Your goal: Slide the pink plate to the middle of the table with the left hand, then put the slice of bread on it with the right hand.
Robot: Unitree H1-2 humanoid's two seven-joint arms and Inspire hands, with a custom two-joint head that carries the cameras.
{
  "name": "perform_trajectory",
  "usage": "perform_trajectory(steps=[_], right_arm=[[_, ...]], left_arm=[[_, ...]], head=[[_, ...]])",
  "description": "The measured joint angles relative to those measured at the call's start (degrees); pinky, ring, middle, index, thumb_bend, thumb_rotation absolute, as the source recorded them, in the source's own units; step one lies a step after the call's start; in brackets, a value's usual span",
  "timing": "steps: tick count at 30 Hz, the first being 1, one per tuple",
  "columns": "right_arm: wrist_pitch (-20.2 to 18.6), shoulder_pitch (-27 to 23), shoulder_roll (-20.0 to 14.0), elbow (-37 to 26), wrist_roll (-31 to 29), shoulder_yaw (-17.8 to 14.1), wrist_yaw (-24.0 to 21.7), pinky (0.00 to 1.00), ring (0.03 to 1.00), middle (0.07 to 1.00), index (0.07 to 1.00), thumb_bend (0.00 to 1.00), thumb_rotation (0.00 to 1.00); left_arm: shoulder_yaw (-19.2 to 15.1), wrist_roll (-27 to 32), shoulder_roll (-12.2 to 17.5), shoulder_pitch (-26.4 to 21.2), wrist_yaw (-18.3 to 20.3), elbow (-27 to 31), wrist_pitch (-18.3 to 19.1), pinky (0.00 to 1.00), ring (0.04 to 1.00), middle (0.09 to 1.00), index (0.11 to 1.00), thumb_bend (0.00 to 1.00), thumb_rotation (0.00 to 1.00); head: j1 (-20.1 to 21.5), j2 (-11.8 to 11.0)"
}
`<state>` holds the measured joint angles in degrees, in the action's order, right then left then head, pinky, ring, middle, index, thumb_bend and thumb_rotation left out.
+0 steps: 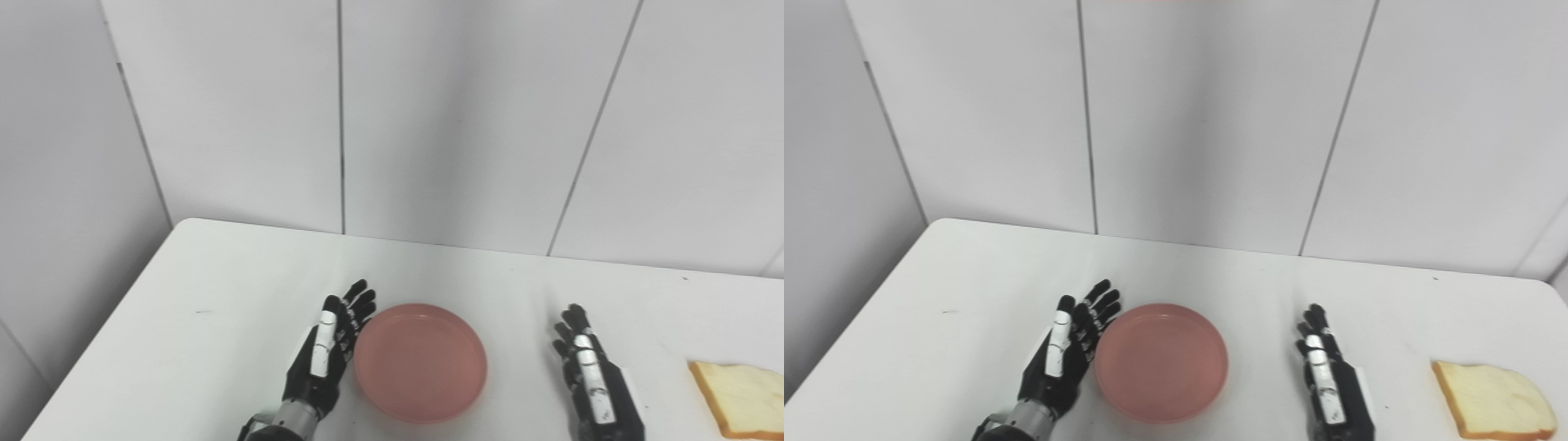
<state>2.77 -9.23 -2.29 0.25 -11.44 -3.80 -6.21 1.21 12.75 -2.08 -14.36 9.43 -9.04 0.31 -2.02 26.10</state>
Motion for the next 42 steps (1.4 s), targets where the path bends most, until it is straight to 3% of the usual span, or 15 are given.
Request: perform_trajectory(steps=[2,4,9,15,25,33,42], right_arm=[[0.0,0.0,0.6,-0.9,0.6,0.6,0.4,1.0,0.976,0.98,0.972,0.59,0.82],[-0.1,-0.1,1.1,-1.4,1.6,1.2,0.9,1.0,0.978,0.981,0.973,0.58,0.83],[-1.9,-0.2,2.3,-2.9,3.6,2.3,2.7,1.0,0.994,0.985,0.977,0.6,0.84],[-4.8,-0.7,3.0,-5.6,3.7,2.8,3.5,1.0,0.994,0.985,0.973,0.61,0.82],[-6.5,-0.9,2.6,-7.0,3.6,2.7,3.9,1.0,0.995,0.991,0.98,0.64,0.83],[-7.0,-0.9,1.9,-7.1,3.2,2.3,3.9,1.0,0.974,0.982,0.974,0.62,0.83],[-6.6,-2.0,-0.4,-7.1,3.3,0.5,3.8,1.0,0.974,0.985,0.979,0.6,0.82]], left_arm=[[0.2,-0.1,0.0,0.6,0.1,0.5,0.0,0.89,0.939,0.946,0.899,0.73,1.0],[0.3,-0.1,-0.2,0.8,0.1,0.6,-0.1,0.91,0.936,0.943,0.894,0.73,1.0],[0.4,0.2,-0.5,2.0,0.5,1.7,-0.2,0.94,0.922,0.912,0.87,0.7,0.99],[0.6,0.3,-0.5,2.9,0.4,2.8,-0.1,0.96,0.948,0.952,0.882,0.72,1.0],[1.1,-0.1,-0.6,3.0,0.3,2.4,-1.1,0.97,0.959,0.959,0.902,0.68,1.0],[1.0,-0.3,-1.0,3.0,-0.1,2.1,-1.6,1.0,1.0,0.999,0.929,0.65,1.0],[1.0,-2.5,-2.4,2.2,-1.1,-1.0,-6.1,1.0,0.997,0.994,0.933,0.66,1.0]], head=[[3.0,1.6],[3.0,1.6],[7.3,4.6],[7.8,6.3],[6.4,7.7],[6.2,7.5],[6.6,6.9]])
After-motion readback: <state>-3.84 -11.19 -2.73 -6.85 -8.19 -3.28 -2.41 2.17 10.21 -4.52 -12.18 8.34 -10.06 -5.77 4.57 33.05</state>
